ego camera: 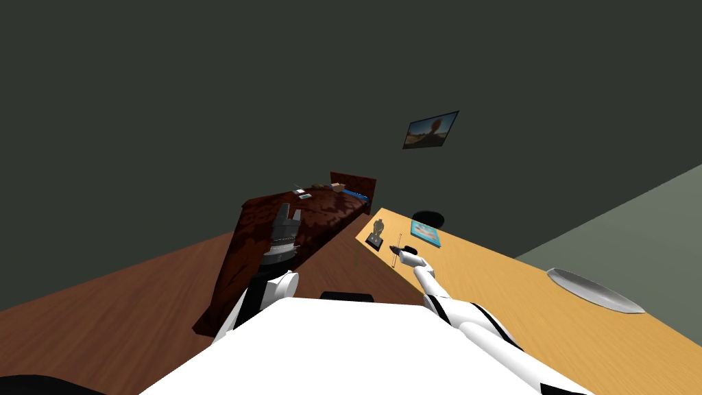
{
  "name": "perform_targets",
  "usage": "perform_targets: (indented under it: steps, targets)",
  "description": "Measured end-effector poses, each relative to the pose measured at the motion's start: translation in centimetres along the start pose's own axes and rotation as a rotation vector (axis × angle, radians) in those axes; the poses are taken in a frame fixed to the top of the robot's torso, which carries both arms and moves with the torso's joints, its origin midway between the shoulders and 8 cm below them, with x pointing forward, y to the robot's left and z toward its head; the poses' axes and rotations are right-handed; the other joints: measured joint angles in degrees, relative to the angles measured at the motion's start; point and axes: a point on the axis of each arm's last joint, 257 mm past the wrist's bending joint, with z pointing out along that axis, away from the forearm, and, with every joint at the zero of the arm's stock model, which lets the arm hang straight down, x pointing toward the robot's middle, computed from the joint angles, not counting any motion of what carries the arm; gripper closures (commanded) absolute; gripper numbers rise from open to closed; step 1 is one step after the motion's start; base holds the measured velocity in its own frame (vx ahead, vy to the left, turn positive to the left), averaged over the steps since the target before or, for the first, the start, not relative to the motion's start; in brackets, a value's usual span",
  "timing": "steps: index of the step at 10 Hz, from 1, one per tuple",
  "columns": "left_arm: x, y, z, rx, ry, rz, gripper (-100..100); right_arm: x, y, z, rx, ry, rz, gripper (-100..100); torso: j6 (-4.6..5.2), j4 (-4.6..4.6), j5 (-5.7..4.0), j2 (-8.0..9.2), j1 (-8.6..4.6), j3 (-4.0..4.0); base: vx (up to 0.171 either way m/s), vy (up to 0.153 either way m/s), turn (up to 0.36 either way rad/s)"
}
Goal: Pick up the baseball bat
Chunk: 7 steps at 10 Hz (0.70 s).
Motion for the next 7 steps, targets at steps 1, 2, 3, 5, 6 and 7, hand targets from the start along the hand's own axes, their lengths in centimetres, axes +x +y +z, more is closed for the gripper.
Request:
perform_targets:
  steps: [1, 2, 3, 5, 6, 7]
  targets:
    - [0.0, 0.0, 0.0, 0.000, 0.000, 0.000, 0, -0.9, 0.9, 0.2, -0.011, -0.034, 0.041, -100, -0.01, 0.00, 0.00, 0.01, 0.00, 0.01, 0.009, 0.019, 0.031]
    - [0.0, 0.0, 0.0, 0.000, 0.000, 0.000, 0, -1.5, 1.2, 0.2, -0.017, -0.051, 0.064, -100, 0.00, 0.01, -0.01, 0.02, -0.02, 0.01, 0.014, 0.021, 0.073]
    - [0.0, 0.0, 0.0, 0.000, 0.000, 0.000, 0, -2.2, 1.9, 0.2, -0.029, -0.079, 0.098, -100, -0.01, 0.01, 0.00, 0.01, -0.02, 0.01, 0.012, 0.015, 0.024]
    - [0.0, 0.0, 0.0, 0.000, 0.000, 0.000, 0, -3.2, 2.6, 0.2, -0.047, -0.123, 0.154, -100, -0.01, 0.00, 0.00, 0.01, -0.01, 0.01, 0.015, 0.028, 0.059]
    - [0.0, 0.0, 0.0, 0.000, 0.000, 0.000, 0, -3.8, 3.3, 0.1, -0.062, -0.151, 0.195, -100, -0.01, 0.00, 0.00, -0.01, 0.01, 0.00, 0.018, 0.020, 0.032]
    - [0.0, 0.0, 0.0, 0.000, 0.000, 0.000, 0, -4.3, 3.6, 0.0, -0.072, -0.171, 0.223, -100, 0.00, 0.00, 0.00, -0.01, -0.02, -0.01, 0.014, 0.018, 0.043]
